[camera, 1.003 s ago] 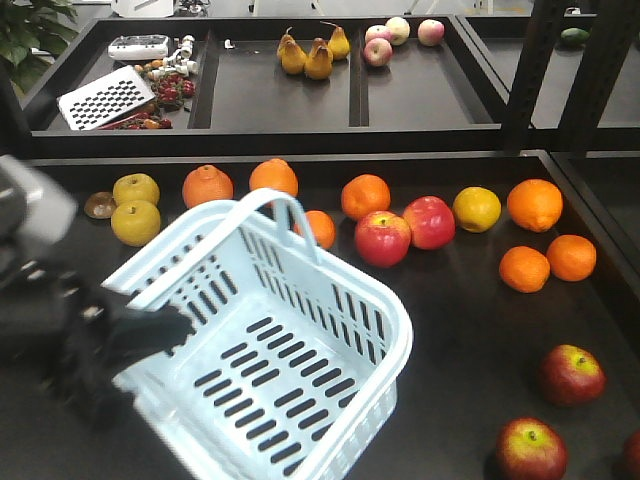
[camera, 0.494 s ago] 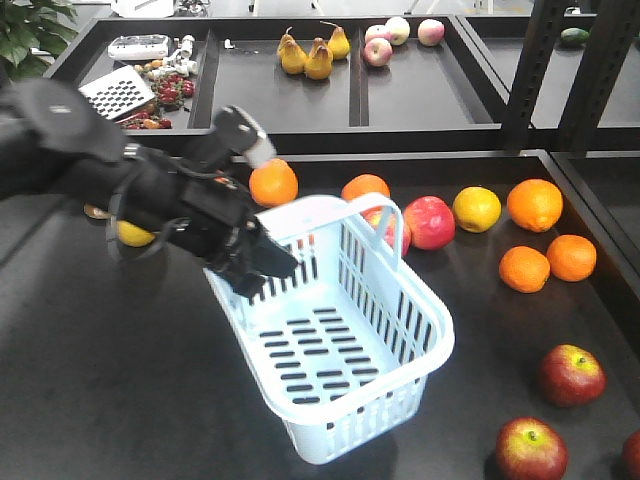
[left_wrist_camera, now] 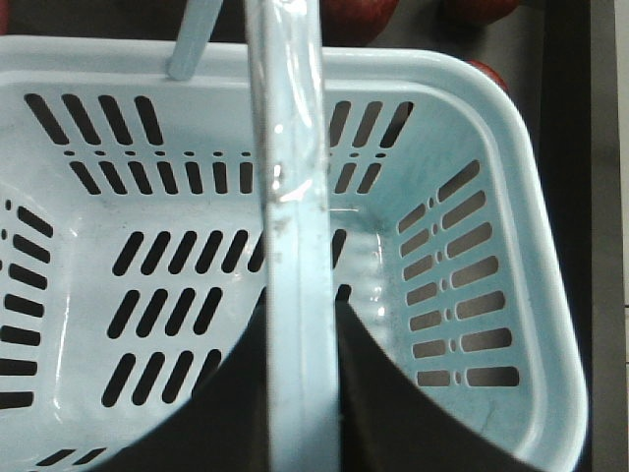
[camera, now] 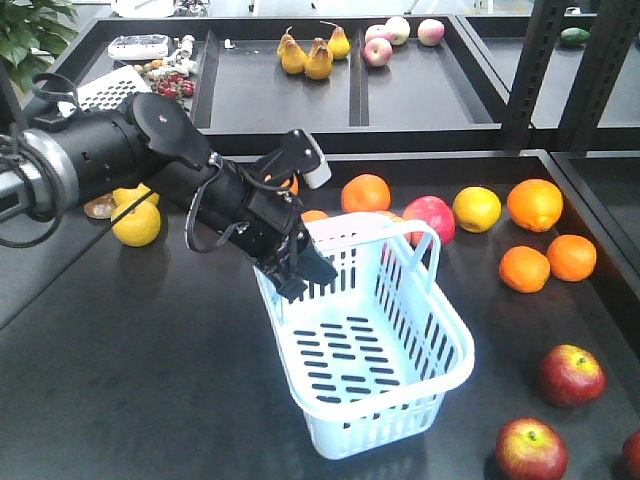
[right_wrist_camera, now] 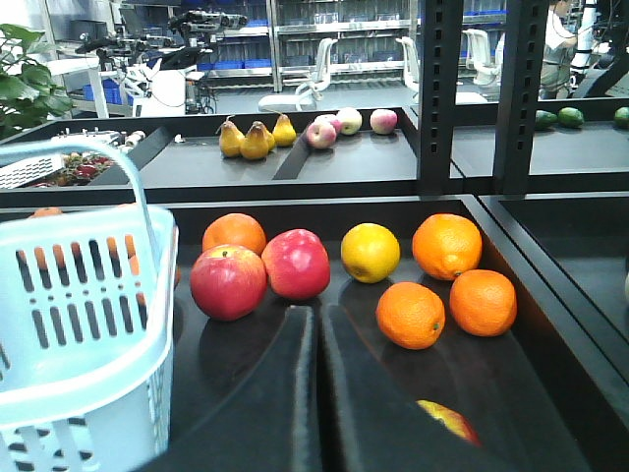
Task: Pick three apples into basket with both arms
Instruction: 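Lower the light-blue basket onto the table with the left gripper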
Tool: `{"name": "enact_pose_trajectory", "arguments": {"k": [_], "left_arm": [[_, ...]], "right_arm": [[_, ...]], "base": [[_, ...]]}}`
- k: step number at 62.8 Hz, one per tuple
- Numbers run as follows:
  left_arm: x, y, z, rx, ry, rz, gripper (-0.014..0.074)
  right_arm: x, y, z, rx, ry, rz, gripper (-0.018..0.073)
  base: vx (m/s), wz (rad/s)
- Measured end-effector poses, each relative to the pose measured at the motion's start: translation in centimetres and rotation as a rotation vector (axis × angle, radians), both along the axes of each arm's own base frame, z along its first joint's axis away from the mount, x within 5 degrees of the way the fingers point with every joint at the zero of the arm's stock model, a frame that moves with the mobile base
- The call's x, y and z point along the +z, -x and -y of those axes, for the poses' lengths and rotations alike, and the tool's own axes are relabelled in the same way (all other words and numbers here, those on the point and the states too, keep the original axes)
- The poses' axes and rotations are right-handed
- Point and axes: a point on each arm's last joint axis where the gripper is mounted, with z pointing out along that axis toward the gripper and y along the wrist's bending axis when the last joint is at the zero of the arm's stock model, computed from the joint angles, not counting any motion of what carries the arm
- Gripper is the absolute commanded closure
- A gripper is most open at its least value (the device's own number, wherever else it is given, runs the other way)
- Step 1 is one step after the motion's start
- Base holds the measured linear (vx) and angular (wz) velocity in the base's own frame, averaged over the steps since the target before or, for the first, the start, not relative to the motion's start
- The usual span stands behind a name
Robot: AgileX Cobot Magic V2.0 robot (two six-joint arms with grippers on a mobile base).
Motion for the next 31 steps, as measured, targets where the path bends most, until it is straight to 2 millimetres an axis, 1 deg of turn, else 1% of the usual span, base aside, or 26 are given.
{"name": "enact_pose_trajectory", "arguments": {"k": [6, 10, 24, 27, 31], "left_arm": [[-0.35, -0.11, 0.02, -0.001, -0.007, -0.005, 0.0505], [-0.39, -0.13, 0.03, -0.001, -0.008, -0.004, 0.0447], [-0.15, -0.23, 0.11, 0.018, 0.006, -0.007, 0.0161], [-0.15, -0.23, 0.11, 0.026, 0.007, -0.015, 0.0115], [-0.15, -0.23, 0.11, 0.044, 0.008, -0.033, 0.0081]], "right_arm": [[0.00, 0.00, 0.00, 0.000, 0.000, 0.000, 0.0564], [0.00, 0.00, 0.00, 0.000, 0.000, 0.000, 0.0564], [0.00, 0.00, 0.00, 0.000, 0.000, 0.000, 0.0564], [0.00, 0.00, 0.00, 0.000, 0.000, 0.000, 0.0564], [0.00, 0.00, 0.00, 0.000, 0.000, 0.000, 0.0564]], "base": [[0.00, 0.00], [0.00, 0.00], [0.00, 0.00], [0.00, 0.00], [0.00, 0.00]]}}
